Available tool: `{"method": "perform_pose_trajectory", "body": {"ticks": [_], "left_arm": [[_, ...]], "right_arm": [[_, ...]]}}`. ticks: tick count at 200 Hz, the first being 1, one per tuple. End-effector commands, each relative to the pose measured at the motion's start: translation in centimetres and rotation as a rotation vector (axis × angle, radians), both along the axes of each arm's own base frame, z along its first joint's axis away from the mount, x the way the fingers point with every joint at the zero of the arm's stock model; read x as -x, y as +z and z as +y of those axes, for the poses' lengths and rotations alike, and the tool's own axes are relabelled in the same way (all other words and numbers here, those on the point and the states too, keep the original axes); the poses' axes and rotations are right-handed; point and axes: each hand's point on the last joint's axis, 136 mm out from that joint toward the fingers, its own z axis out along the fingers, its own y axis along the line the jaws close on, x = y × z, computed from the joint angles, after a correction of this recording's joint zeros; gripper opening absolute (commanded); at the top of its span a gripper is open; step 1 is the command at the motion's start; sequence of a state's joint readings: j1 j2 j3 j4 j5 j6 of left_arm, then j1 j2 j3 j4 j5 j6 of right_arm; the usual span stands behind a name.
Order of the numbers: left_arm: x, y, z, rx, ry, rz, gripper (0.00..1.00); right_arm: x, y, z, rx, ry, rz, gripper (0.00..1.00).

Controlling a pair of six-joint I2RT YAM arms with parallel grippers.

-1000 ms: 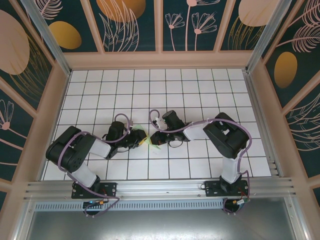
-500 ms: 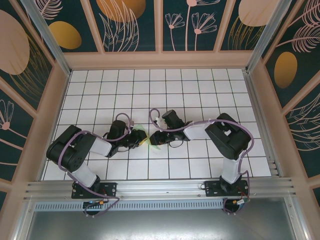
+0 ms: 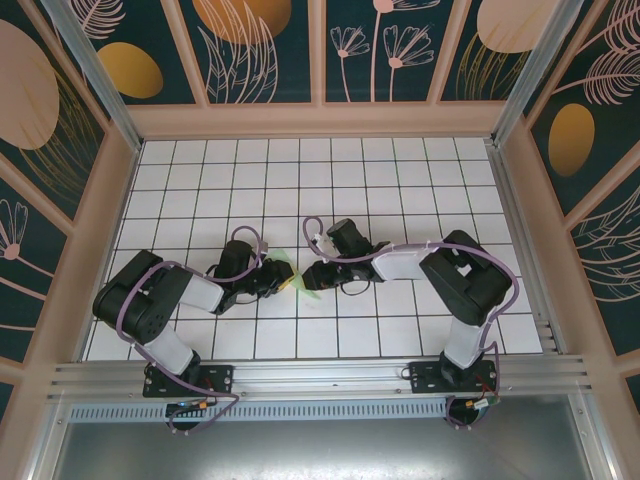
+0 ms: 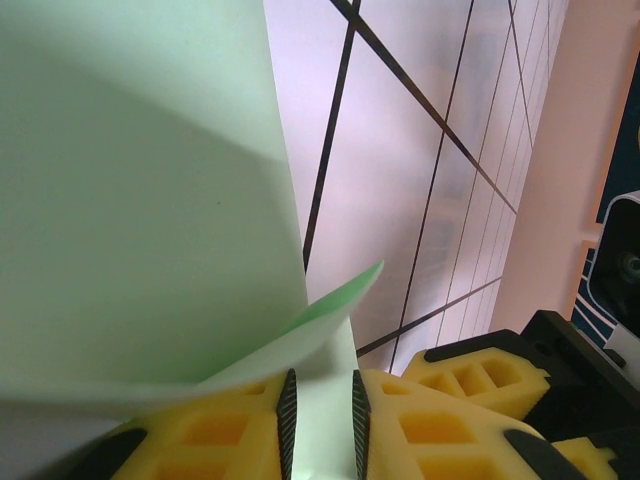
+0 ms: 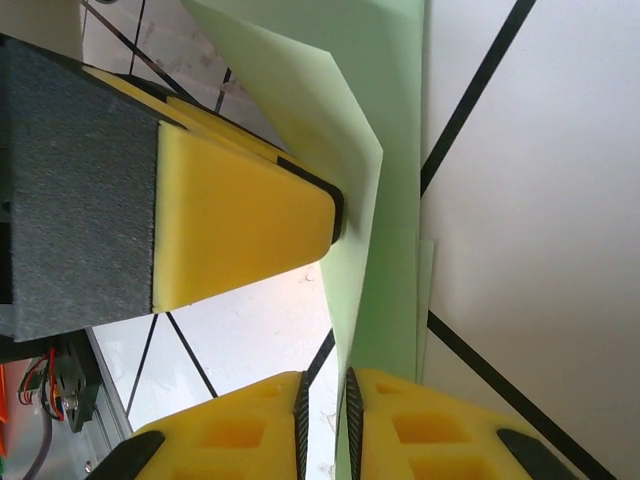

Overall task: Fold a paper plane with a square sheet of paper (pick it up from the middle)
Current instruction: Fold the wing for the fifth time at the center of the table.

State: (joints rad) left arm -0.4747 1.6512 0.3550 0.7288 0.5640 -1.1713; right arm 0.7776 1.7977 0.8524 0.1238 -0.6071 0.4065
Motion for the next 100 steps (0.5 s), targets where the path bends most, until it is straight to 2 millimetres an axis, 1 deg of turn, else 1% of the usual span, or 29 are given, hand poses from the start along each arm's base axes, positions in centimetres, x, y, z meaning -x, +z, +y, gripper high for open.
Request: {"method": "perform_pose_trajectory", "body": {"ticks": [1,63,100], "left_arm": [[0.6,-3.1,1.4,-0.114,0.031,0.065,0.25],[0.7,-3.4,1.6,-0.126,0.043,0.079,0.24],[0.8,-3.7,1.8,-0.138,0.05,0.087,0.23]], "right_arm": [[0.5,-0.7,-0.6,0.022,-0.002,0.039,0.22],[0.9,-2.5,-1.2,0.072,-0.002,0.068,0.22],[1.0,-3.3,-1.5,0.094,-0.007,0.078,0.15]]}}
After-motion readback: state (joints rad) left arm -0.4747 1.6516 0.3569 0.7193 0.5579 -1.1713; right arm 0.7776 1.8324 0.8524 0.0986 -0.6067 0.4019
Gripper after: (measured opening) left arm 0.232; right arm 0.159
